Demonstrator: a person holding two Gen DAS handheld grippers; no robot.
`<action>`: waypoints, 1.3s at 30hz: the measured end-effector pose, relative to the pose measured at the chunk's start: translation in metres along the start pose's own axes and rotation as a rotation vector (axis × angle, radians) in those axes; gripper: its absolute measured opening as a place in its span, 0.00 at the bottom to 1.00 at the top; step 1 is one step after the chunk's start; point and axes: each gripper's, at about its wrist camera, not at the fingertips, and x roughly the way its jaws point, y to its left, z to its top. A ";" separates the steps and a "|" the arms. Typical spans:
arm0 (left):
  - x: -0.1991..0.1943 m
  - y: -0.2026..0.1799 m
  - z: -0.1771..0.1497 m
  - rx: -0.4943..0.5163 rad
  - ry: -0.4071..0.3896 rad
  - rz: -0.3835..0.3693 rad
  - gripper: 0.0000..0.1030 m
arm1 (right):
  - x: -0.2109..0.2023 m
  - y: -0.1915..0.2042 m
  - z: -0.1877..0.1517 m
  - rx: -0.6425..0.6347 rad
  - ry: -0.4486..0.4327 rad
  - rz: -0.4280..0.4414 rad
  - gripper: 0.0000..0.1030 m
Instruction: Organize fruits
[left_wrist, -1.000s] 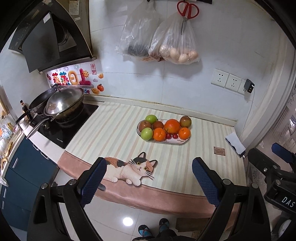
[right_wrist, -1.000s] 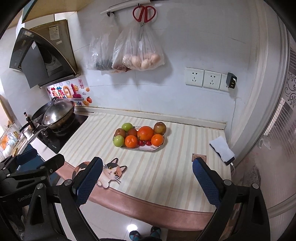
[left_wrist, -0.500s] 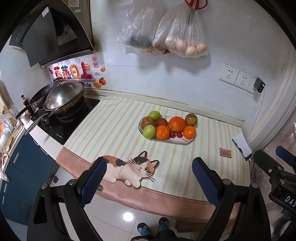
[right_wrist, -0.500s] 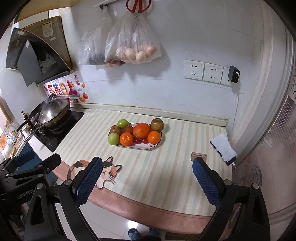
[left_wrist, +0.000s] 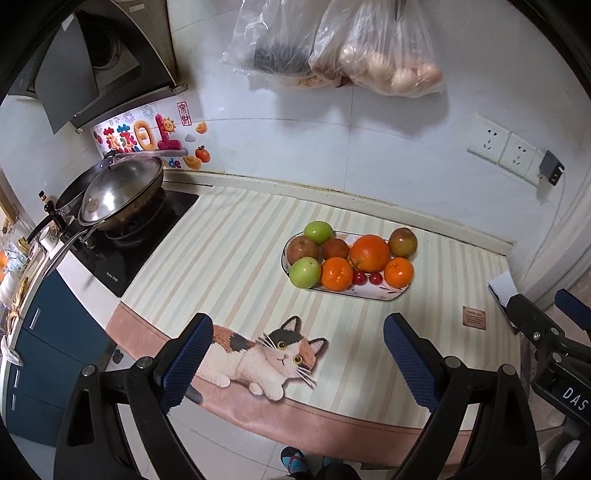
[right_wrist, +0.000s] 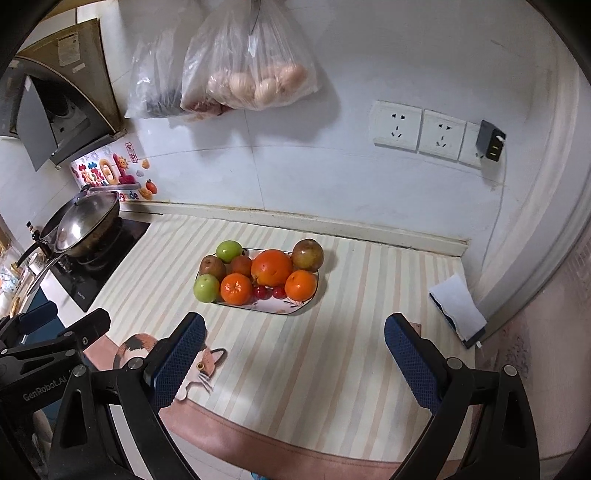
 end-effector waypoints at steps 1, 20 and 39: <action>0.004 0.000 0.002 0.002 0.004 0.003 0.92 | 0.005 0.000 0.001 -0.001 0.004 0.002 0.97; 0.042 -0.003 0.010 0.022 0.053 0.018 0.92 | 0.054 0.006 0.006 0.000 0.062 -0.013 0.97; 0.037 0.005 0.009 0.004 0.039 0.004 0.96 | 0.054 0.011 0.001 0.005 0.063 0.007 0.97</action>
